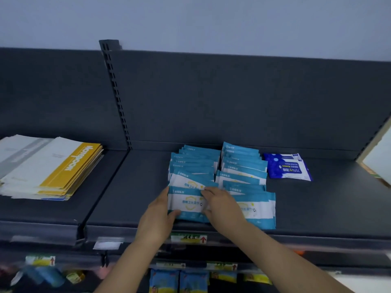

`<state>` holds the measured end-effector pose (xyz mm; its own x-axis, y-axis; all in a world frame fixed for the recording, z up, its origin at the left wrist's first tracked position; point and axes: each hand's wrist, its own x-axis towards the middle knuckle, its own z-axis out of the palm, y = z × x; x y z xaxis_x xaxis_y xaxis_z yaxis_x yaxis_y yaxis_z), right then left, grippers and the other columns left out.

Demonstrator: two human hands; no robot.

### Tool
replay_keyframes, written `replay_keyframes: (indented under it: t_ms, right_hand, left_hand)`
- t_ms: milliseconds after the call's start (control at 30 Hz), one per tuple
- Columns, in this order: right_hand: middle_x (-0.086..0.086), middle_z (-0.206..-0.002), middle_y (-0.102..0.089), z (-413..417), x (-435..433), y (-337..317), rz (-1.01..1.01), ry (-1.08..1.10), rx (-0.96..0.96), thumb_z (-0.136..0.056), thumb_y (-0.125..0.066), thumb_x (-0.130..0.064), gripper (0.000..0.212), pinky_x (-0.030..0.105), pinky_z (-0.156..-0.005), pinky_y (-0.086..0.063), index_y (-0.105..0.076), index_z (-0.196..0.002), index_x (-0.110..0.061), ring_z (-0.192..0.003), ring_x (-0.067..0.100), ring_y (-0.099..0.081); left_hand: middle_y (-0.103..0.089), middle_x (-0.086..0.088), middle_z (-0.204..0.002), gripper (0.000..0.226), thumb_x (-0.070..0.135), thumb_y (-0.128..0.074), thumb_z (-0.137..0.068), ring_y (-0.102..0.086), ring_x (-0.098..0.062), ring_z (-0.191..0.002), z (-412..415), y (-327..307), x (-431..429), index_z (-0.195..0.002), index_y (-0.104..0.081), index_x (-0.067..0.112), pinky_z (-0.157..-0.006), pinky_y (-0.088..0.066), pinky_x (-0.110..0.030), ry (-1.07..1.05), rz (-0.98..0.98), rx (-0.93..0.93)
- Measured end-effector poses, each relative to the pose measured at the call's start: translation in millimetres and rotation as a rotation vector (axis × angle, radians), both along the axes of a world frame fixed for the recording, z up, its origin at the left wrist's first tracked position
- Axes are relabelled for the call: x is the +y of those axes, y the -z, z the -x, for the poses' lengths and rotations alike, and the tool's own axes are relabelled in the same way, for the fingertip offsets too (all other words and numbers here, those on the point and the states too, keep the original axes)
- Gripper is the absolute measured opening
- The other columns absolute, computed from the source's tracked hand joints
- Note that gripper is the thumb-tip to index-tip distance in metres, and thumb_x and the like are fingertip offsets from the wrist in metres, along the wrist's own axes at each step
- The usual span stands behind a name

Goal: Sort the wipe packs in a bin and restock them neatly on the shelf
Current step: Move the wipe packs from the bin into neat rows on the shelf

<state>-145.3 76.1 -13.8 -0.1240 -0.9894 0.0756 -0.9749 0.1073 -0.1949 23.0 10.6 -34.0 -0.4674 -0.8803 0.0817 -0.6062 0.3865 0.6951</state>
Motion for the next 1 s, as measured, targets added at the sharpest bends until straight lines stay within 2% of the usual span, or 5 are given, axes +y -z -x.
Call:
replay_keyframes:
  t_ms: [133,333,500,800,1000]
  right_hand:
    - [0.001,-0.155,-0.018,-6.1,-1.1,-0.2,0.008,0.039,-0.170,-0.094,-0.053,-0.022,0.061,0.026,-0.111,-0.022,-0.025,-0.148,-0.016,-0.138,0.020,-0.026]
    - [-0.002,-0.158,0.010,-10.4,-15.7,-13.0,0.030,0.224,-0.504,-0.087,-0.065,-0.033,0.092,0.032,-0.118,-0.014,0.000,-0.151,-0.019,-0.146,0.016,0.000]
    - [0.001,-0.158,-0.004,-0.9,-27.3,-14.2,-0.144,0.202,-0.473,-0.084,-0.069,-0.030,0.095,0.032,-0.116,-0.022,-0.003,-0.151,-0.016,-0.144,0.019,-0.014]
    - [0.008,-0.159,0.001,6.9,-62.6,-2.1,-0.206,0.103,-0.308,-0.095,-0.053,-0.027,0.078,0.034,-0.117,-0.014,-0.001,-0.151,-0.015,-0.145,0.024,-0.007]
    - [0.002,-0.158,0.010,20.6,-74.3,-12.9,-0.222,0.034,-0.410,-0.089,-0.061,-0.036,0.080,0.034,-0.119,-0.009,-0.013,-0.150,-0.017,-0.145,0.020,0.003]
  left_hand:
    - [-0.045,0.014,-0.134,0.073,0.018,-0.064,-0.090,-0.043,0.002,-0.105,-3.7,-6.8,-6.0,-0.147,-0.020,0.029,-0.084,-0.036,-0.014,0.035,-0.066,0.020]
    - [-0.017,0.010,-0.153,0.097,0.030,-0.068,-0.086,-0.021,-0.010,-0.140,-9.5,-15.5,-9.9,-0.152,0.003,0.018,-0.109,-0.018,-0.019,0.026,-0.252,0.107]
    - [-0.039,0.034,-0.115,0.073,0.012,-0.073,-0.082,-0.044,0.010,-0.107,-5.3,-13.8,-18.2,-0.121,-0.026,0.053,-0.089,-0.036,-0.001,0.111,-0.295,0.112]
    - [-0.054,0.003,-0.121,0.080,0.008,-0.073,-0.081,-0.051,-0.006,-0.099,16.9,-6.8,-47.0,-0.145,-0.028,0.023,-0.074,-0.039,-0.007,-0.027,-0.231,0.054]
    - [-0.058,0.016,-0.105,0.075,0.018,-0.078,-0.078,-0.057,0.005,-0.089,13.3,-12.3,-67.5,-0.136,-0.031,0.023,-0.070,-0.047,-0.008,0.037,-0.324,-0.032]
